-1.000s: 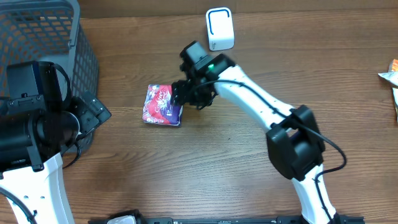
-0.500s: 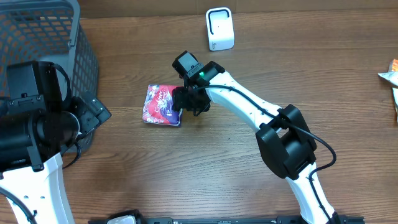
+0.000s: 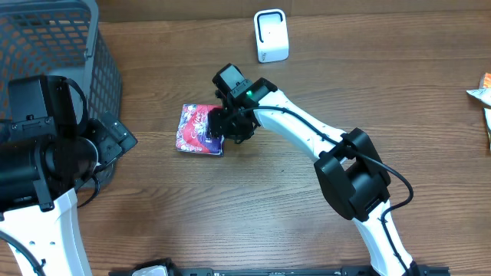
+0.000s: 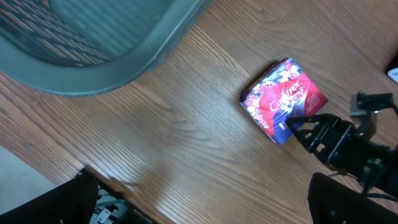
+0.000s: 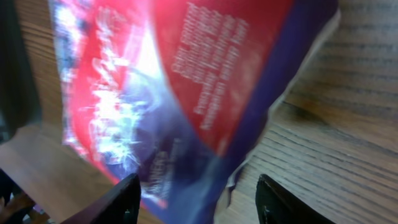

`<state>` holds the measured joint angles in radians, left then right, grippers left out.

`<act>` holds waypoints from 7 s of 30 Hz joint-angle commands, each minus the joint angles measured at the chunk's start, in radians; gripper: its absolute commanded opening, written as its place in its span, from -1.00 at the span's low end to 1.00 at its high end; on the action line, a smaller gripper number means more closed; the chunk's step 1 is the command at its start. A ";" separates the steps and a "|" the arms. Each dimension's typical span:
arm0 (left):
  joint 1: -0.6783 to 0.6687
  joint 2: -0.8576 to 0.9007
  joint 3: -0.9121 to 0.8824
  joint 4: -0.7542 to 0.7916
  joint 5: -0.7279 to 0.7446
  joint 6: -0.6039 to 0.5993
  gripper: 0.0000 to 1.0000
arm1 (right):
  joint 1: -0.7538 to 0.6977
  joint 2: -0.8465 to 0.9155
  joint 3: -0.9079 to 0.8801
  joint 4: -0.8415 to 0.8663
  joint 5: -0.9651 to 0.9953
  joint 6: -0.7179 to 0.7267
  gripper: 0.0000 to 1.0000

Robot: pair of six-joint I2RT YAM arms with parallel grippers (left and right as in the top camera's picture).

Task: Scan the item barcode

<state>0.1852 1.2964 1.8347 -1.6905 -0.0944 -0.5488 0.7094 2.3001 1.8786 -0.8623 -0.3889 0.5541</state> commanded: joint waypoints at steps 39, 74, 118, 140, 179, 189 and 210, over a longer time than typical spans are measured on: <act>0.004 0.000 -0.001 0.001 -0.010 -0.016 0.99 | 0.162 -0.273 -0.027 -0.233 0.634 -0.459 0.75; 0.004 0.000 -0.001 0.001 -0.010 -0.016 1.00 | 0.251 -0.037 -0.027 -0.101 0.900 -0.401 0.36; 0.004 0.000 -0.001 0.001 -0.010 -0.016 1.00 | 0.029 0.002 0.560 -0.586 0.014 -0.419 -0.93; 0.004 0.000 -0.001 0.001 -0.010 -0.016 1.00 | 0.019 0.002 0.405 -0.567 -0.061 -0.602 0.68; 0.004 0.000 -0.001 0.001 -0.010 -0.016 1.00 | -0.058 -0.151 0.217 -0.562 0.688 -0.336 0.94; 0.004 0.000 -0.001 0.001 -0.010 -0.016 0.99 | 0.155 -0.145 0.157 -0.473 0.675 -0.483 0.95; 0.004 0.000 -0.001 0.001 -0.010 -0.016 1.00 | 0.298 -0.145 -0.236 -0.064 0.964 -0.473 0.27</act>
<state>0.1852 1.2964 1.8347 -1.6905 -0.0944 -0.5488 1.0142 2.1689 1.6714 -0.9447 0.5446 0.0753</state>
